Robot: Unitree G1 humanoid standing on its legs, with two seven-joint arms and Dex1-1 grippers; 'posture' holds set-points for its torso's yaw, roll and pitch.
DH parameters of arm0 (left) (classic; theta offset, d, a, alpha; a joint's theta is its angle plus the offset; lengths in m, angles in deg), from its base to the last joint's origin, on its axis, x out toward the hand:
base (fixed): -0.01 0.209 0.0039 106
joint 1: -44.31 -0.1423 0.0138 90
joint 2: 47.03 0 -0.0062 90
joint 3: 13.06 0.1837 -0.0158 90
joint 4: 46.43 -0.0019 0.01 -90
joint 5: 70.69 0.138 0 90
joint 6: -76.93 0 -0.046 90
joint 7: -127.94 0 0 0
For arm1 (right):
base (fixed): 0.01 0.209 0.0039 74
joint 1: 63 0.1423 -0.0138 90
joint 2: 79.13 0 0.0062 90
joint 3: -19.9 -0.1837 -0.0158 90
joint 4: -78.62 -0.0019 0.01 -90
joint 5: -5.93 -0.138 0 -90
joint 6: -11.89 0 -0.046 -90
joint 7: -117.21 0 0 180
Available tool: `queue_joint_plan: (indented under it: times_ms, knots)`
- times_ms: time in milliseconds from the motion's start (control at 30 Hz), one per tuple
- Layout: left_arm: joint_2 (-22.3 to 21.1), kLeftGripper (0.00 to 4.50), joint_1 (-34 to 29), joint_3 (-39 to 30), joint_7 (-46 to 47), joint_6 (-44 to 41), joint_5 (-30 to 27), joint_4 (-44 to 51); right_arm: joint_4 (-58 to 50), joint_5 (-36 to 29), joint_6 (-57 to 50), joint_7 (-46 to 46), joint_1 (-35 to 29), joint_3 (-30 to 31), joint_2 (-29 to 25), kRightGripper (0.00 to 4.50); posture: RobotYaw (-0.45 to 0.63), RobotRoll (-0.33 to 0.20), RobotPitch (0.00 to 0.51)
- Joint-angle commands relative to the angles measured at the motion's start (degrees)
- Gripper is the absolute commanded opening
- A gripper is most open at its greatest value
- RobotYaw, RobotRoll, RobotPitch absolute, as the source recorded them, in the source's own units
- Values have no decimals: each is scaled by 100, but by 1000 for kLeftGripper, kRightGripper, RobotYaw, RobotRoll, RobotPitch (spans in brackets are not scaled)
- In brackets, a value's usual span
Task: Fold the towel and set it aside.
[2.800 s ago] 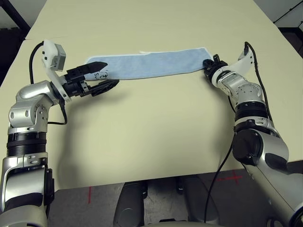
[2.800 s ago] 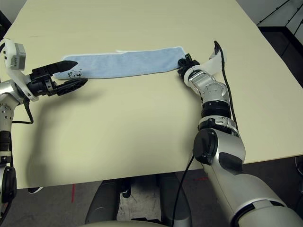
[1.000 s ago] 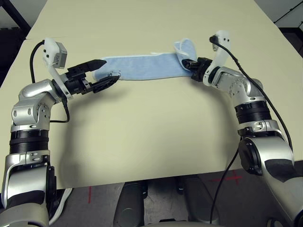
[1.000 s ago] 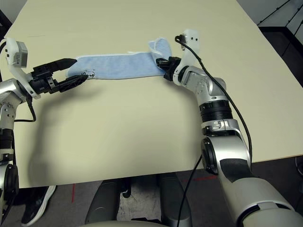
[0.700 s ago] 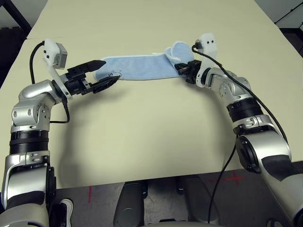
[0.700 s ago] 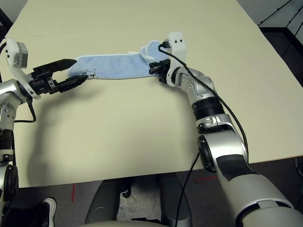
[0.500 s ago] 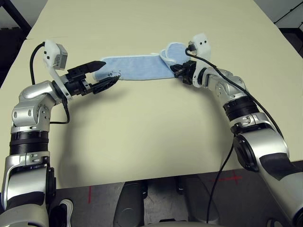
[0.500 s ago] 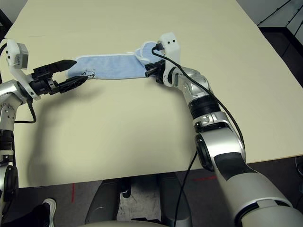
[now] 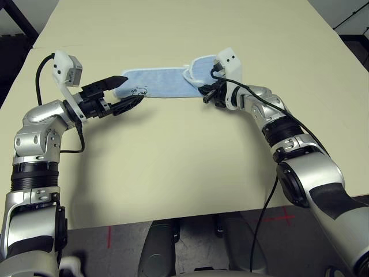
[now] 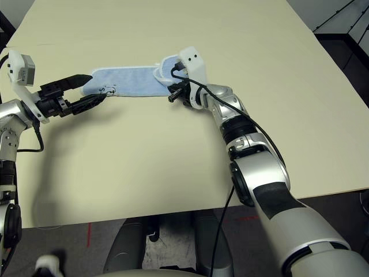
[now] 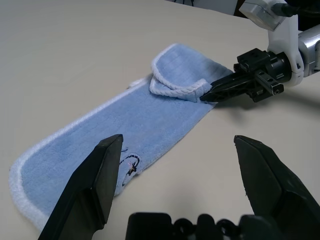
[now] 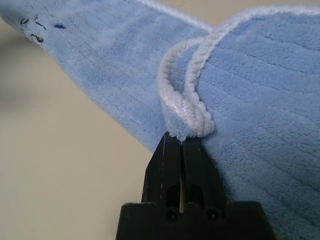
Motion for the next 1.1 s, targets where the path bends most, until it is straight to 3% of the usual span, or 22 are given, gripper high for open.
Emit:
queue_joint_plan:
  times_ms: [33,167,367,567,733,1100]
  knots:
    - [-61,4500,-132,-44,5,-67,13,145,210,189,147,-10,112,97,43,838,18,0,222]
    - [-65,4500,-178,-57,28,-103,7,197,119,173,346,-276,200,53,-22,2297,18,0,222]
    - [-54,4500,-193,-40,45,-116,15,211,-879,-373,848,-2321,-205,60,-460,4479,2,0,220]
    - [-46,4500,-134,2,38,-118,37,158,-1136,-255,1833,-3049,-529,66,-1127,4479,-11,0,221]
    - [4,4500,-127,-10,286,-231,98,107,-117,-187,3496,-3244,-627,-161,-1651,4479,-26,0,228]
    - [113,4500,-256,-191,2021,-1040,429,93,1644,-92,4258,-3371,-221,-483,-1791,4479,18,0,243]
